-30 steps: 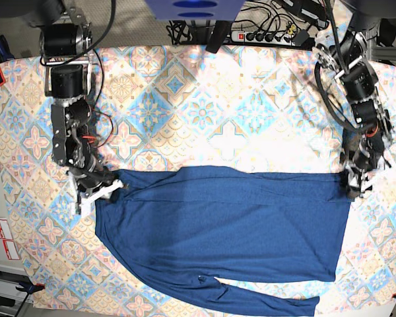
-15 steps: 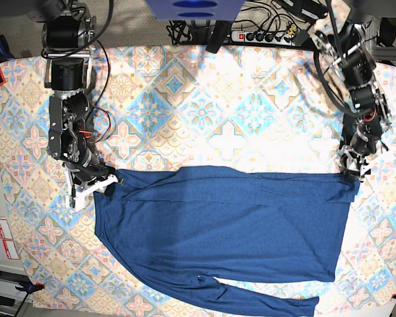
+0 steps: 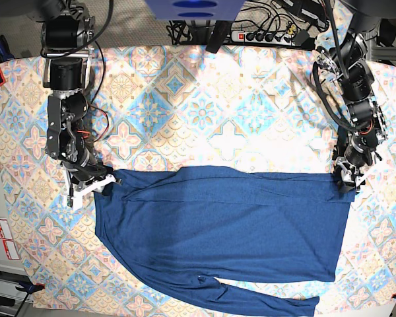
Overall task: Fold the T-shirt properly
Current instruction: 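Slide the held shirt edge with both grippers toward the hem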
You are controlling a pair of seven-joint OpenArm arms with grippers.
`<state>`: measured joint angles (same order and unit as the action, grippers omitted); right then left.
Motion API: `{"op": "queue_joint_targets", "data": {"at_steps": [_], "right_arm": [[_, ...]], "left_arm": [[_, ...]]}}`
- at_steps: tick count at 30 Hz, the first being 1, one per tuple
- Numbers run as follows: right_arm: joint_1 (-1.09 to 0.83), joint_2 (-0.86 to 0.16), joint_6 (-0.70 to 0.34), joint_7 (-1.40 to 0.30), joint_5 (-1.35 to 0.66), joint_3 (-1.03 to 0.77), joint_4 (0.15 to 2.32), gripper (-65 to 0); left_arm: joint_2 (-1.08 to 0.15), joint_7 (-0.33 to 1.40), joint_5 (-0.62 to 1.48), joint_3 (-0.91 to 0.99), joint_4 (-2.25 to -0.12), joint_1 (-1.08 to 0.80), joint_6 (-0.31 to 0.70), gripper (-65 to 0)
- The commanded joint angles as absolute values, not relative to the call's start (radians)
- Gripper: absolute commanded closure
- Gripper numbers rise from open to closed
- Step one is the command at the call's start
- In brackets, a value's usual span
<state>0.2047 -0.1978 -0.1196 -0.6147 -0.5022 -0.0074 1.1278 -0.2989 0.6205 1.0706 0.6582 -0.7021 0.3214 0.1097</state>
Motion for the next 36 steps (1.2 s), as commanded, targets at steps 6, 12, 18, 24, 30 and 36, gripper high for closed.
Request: {"op": "queue_joint_targets", "data": {"at_steps": [6, 12, 18, 24, 30, 36], "right_arm": [[0.226, -0.206, -0.125, -0.595, -0.510, -0.010, 1.150, -17.0], [0.226, -0.206, -0.125, -0.595, -0.510, -0.013, 1.150, -16.9], [0.228, -0.206, -0.125, -0.595, -0.510, -0.015, 1.150, -16.9], [0.229, -0.206, -0.125, -0.595, -0.510, -0.015, 1.150, -16.9], [0.231, -0.206, -0.125, -0.595, -0.510, -0.015, 1.147, -16.9], [0.231, -0.206, -0.125, -0.595, -0.510, -0.015, 1.148, -16.9]], "left_arm": [[-0.295, 0.622, 1.086, 0.661, -0.690, 0.340, 0.125, -28.1], [-0.285, 0.627, 1.132, 0.661, -0.690, 0.341, 0.124, -28.1], [-0.285, 0.624, 1.148, 0.661, -0.688, 0.343, 0.022, -28.1], [-0.282, 0.627, 1.158, 0.661, -0.688, 0.340, -0.004, -28.1], [-0.283, 0.618, 1.201, 0.661, -0.688, 0.346, -0.004, -28.1], [-0.283, 0.570, 1.196, 0.654, -0.687, 0.377, -0.004, -28.1]]}}
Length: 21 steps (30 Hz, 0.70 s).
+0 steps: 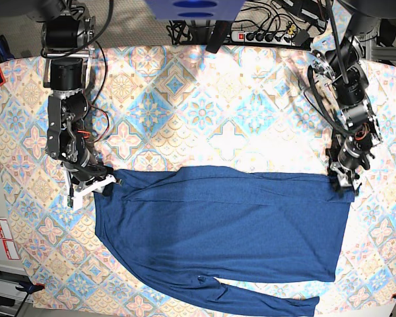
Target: Fold the T-shirt properly
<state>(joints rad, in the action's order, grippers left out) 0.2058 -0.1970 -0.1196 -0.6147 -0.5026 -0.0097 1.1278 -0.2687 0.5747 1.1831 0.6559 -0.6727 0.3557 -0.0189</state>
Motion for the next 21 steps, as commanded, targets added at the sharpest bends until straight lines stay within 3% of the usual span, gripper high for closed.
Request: {"op": "queue_joint_targets", "data": {"at_steps": [1, 7, 13, 15, 18, 21], "right_arm": [[0.231, -0.206, -0.125, -0.595, -0.510, -0.015, 1.148, -16.9], [0.229, -0.206, -0.125, -0.595, -0.510, -0.015, 1.150, -16.9], [0.220, -0.206, -0.125, -0.610, -0.512, -0.012, 1.152, -16.9], [0.208, -0.206, -0.127, -0.628, -0.512, -0.015, 1.159, -16.9], [0.188, -0.206, -0.127, -0.647, -0.512, -0.012, 1.231, -16.9], [0.168, -0.206, -0.127, -0.676, -0.512, -0.012, 1.293, -16.9]], "left_arm": [[-0.282, 0.567, 1.196, 0.654, -0.687, 0.384, -0.004, -28.1], [-0.288, 0.561, 1.196, 0.653, -0.550, 0.456, -0.004, -28.1], [-0.283, 0.561, 1.196, 0.653, -0.552, 0.463, -0.004, -27.3], [-0.283, 0.561, 1.196, 0.653, -0.550, 0.463, -0.004, -23.5], [-0.283, 0.561, 1.196, 0.653, -0.549, 0.461, -0.002, -10.4], [-0.283, 0.561, 1.196, 0.653, -0.549, 0.461, -0.001, -1.9]]}}
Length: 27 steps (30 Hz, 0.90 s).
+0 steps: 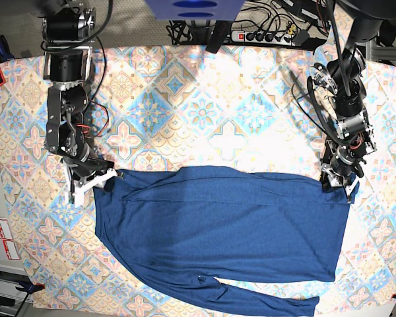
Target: Fold the T-shirt properly
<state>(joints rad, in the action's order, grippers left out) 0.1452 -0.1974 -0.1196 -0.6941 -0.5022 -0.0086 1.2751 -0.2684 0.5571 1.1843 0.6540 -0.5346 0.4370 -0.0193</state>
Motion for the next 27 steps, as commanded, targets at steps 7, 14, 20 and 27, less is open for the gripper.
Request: {"op": "queue_joint_targets", "data": {"at_steps": [7, 14, 20, 27], "right_arm": [[0.148, -0.196, -0.127, -0.708, -0.631, -0.018, 1.310, -18.9], [0.128, -0.191, -0.127, -0.762, -0.776, -0.077, 1.305, -26.9], [0.148, -0.170, -0.127, -0.757, -0.877, -0.096, 1.135, -26.8], [0.220, -0.142, -0.127, -0.756, -0.885, -0.127, 0.983, -27.0]], "left_arm": [[-0.285, 0.564, 1.196, 0.653, -0.549, 0.458, -0.001, 0.0], [-0.285, 0.564, 1.196, 0.653, -0.549, 0.455, -0.001, 0.0], [-0.283, 0.567, 1.194, 0.653, -0.549, 0.455, -0.001, 0.0], [-0.285, 0.568, 1.194, 0.653, -0.549, 0.450, -0.001, 0.0]]}}
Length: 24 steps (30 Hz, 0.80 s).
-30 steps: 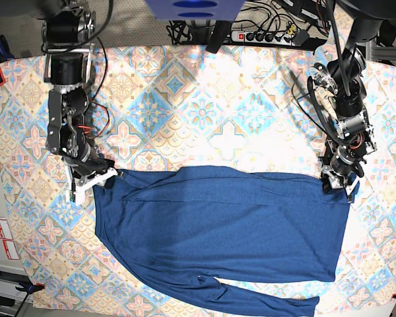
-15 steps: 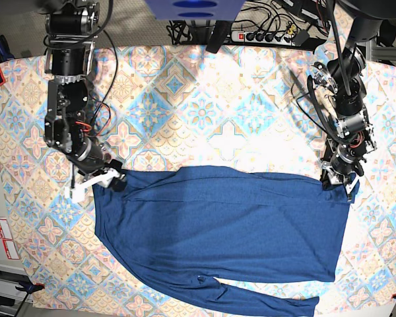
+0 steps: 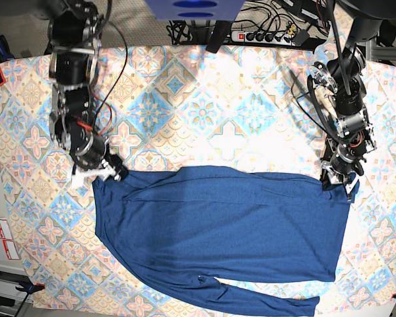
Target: Fold the T-shirt properly
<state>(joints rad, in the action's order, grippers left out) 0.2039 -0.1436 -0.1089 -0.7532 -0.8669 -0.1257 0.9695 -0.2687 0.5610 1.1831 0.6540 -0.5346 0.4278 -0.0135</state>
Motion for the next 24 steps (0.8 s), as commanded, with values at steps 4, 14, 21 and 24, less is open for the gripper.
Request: {"op": "queue_joint_targets", "data": {"at_steps": [4, 14, 21, 24], "right_arm": [[0.251, -0.140, -0.127, -0.702, -0.885, -0.124, 0.905, -27.0], [0.318, -0.140, -0.127, -0.625, -0.885, -0.124, 0.750, -26.8], [0.352, -0.140, -0.127, -0.615, -0.885, -0.124, 0.731, -24.7], [0.371, -0.140, -0.127, -0.621, -0.885, -0.124, 0.731, -16.9]], "left_arm": [[-0.286, 0.568, 1.196, 0.653, -0.552, 0.435, -0.001, 0.0], [-0.288, 0.570, 1.196, 0.653, -0.552, 0.433, -0.001, 0.0], [-0.286, 0.570, 1.196, 0.653, -0.552, 0.433, -0.001, 0.0], [-0.286, 0.570, 1.196, 0.653, -0.552, 0.433, -0.001, 0.0]]}}
